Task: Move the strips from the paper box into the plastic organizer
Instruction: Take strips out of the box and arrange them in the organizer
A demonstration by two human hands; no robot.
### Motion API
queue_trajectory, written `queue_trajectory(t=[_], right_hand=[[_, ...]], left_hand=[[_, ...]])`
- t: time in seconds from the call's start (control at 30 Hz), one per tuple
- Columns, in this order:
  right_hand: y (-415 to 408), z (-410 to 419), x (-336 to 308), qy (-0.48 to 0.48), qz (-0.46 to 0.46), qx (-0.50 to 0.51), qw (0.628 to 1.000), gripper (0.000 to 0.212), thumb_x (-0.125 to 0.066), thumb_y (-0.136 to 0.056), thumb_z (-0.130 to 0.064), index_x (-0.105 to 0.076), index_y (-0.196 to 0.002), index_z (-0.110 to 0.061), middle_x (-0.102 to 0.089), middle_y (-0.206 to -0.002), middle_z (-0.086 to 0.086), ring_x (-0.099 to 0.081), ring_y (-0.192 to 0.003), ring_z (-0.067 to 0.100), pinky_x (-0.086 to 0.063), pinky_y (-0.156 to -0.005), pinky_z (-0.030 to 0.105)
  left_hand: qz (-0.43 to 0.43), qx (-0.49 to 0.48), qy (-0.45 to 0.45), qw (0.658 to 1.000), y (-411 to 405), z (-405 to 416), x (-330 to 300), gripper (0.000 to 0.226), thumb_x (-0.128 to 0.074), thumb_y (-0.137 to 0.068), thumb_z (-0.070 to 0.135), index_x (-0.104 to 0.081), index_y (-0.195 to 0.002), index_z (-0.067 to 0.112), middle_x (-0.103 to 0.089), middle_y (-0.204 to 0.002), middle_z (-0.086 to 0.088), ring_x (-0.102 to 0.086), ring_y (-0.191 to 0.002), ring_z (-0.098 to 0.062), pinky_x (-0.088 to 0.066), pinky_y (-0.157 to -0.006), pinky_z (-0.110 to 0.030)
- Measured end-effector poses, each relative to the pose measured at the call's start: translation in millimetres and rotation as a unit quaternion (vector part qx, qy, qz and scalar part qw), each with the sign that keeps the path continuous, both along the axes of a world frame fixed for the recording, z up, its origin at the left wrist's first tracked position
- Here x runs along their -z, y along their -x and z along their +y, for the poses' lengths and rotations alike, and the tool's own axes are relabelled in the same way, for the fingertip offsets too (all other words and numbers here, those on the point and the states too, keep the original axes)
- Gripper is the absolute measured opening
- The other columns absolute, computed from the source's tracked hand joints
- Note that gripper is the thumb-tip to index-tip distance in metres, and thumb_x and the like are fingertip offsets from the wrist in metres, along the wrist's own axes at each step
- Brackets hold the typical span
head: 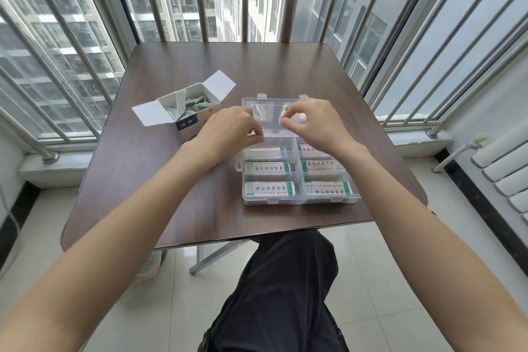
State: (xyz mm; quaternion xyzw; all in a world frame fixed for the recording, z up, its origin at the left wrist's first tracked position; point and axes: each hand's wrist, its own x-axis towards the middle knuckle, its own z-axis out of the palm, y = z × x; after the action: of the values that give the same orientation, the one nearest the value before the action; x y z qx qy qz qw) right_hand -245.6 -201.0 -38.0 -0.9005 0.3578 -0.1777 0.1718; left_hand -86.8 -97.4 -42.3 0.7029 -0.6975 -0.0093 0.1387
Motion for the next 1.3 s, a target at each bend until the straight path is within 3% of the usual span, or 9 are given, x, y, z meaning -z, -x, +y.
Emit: queue_trajectory(t=[0.1,0.2,0.3,0.4,0.57,0.8,0.97,1.17,1.3], right_hand=[[-11,10,-20,-0.051,-0.111,-0.066,0.990,0.017,-0.062,-0.089,-0.023,-0.069,-0.103,-0.016,-0.069,-0.102,-0.005,-0.060,-0.095,0.004,-0.044,-0.086,0.012],[-37,22,-33,-0.045,-0.161,-0.125,0.978,0.018,-0.064,-0.088,-0.020,-0.068,-0.105,-0.017,-0.071,-0.097,-0.007,-0.063,-0.090,0.001,-0.044,-0.080,0.008],[-77,31,-42,0.006,-0.132,-0.162,0.978,0.014,-0.062,-0.088,-0.021,-0.070,-0.099,-0.020,-0.070,-0.088,-0.010,-0.060,-0.085,0.008,-0.039,-0.074,0.012],[-115,39,-51,0.054,-0.018,-0.192,0.980,0.014,-0.063,-0.088,-0.029,-0.068,-0.098,-0.022,-0.070,-0.088,-0.008,-0.058,-0.085,0.013,-0.042,-0.077,0.028],[-160,44,-47,0.073,0.188,-0.179,0.963,0.034,-0.071,-0.079,-0.043,-0.065,-0.103,-0.020,-0.067,-0.105,0.001,-0.061,-0.094,0.022,-0.046,-0.072,0.032],[-166,51,-45,0.055,0.131,-0.198,0.970,0.007,-0.069,-0.080,-0.019,-0.069,-0.085,-0.024,-0.068,-0.091,-0.004,-0.064,-0.087,0.018,-0.054,-0.076,0.034],[-158,42,-51,0.056,0.135,-0.193,0.970,0.019,-0.057,-0.084,-0.011,-0.070,-0.087,-0.024,-0.068,-0.091,-0.003,-0.064,-0.083,0.017,-0.055,-0.075,0.034],[-163,43,-56,0.035,0.231,-0.236,0.943,0.020,-0.064,-0.085,-0.039,-0.065,-0.099,-0.025,-0.062,-0.095,-0.006,-0.060,-0.085,0.016,-0.053,-0.075,0.032],[-171,48,-50,0.020,0.203,-0.248,0.947,0.022,-0.070,-0.082,-0.029,-0.066,-0.100,-0.018,-0.066,-0.095,-0.004,-0.060,-0.086,0.016,-0.047,-0.062,0.022]], left_hand=[[0.047,0.019,0.155,0.987,-8,22,-13,0.022,-0.059,-0.089,0.037,-0.073,-0.092,0.020,-0.049,-0.077,0.007,-0.047,-0.072,-0.015,-0.039,-0.062,-0.029],[0.038,-0.051,0.272,0.960,-33,47,-20,0.028,-0.060,-0.084,0.041,-0.070,-0.096,0.018,-0.059,-0.084,0.000,-0.049,-0.081,-0.018,-0.039,-0.074,-0.031],[0.023,-0.178,0.202,0.963,-68,67,-16,0.072,-0.069,-0.068,0.059,-0.055,-0.124,0.015,-0.055,-0.119,-0.008,-0.047,-0.113,-0.029,-0.036,-0.094,-0.041],[0.110,-0.242,0.092,0.960,-91,76,-8,0.096,-0.080,-0.059,0.058,-0.041,-0.135,0.013,-0.048,-0.131,-0.008,-0.046,-0.121,-0.026,-0.038,-0.100,-0.043],[0.173,-0.234,0.086,0.953,-92,77,0,0.080,-0.082,-0.063,0.047,-0.050,-0.130,0.017,-0.055,-0.130,-0.002,-0.050,-0.121,-0.019,-0.038,-0.099,-0.033],[0.184,-0.221,0.096,0.953,-93,82,-3,0.074,-0.082,-0.065,0.043,-0.054,-0.129,0.018,-0.058,-0.128,-0.001,-0.050,-0.120,-0.017,-0.038,-0.098,-0.031],[0.193,-0.214,0.094,0.953,-92,81,-4,0.077,-0.082,-0.064,0.042,-0.053,-0.130,0.016,-0.057,-0.129,-0.002,-0.050,-0.121,-0.017,-0.038,-0.101,-0.032],[0.188,-0.215,0.088,0.954,-90,82,-4,0.076,-0.081,-0.066,0.044,-0.051,-0.131,0.017,-0.056,-0.130,0.000,-0.050,-0.121,-0.016,-0.037,-0.098,-0.029],[0.187,-0.220,0.083,0.954,-91,82,-3,0.072,-0.080,-0.068,0.042,-0.052,-0.129,0.019,-0.057,-0.126,0.001,-0.050,-0.118,-0.016,-0.037,-0.095,-0.029]])
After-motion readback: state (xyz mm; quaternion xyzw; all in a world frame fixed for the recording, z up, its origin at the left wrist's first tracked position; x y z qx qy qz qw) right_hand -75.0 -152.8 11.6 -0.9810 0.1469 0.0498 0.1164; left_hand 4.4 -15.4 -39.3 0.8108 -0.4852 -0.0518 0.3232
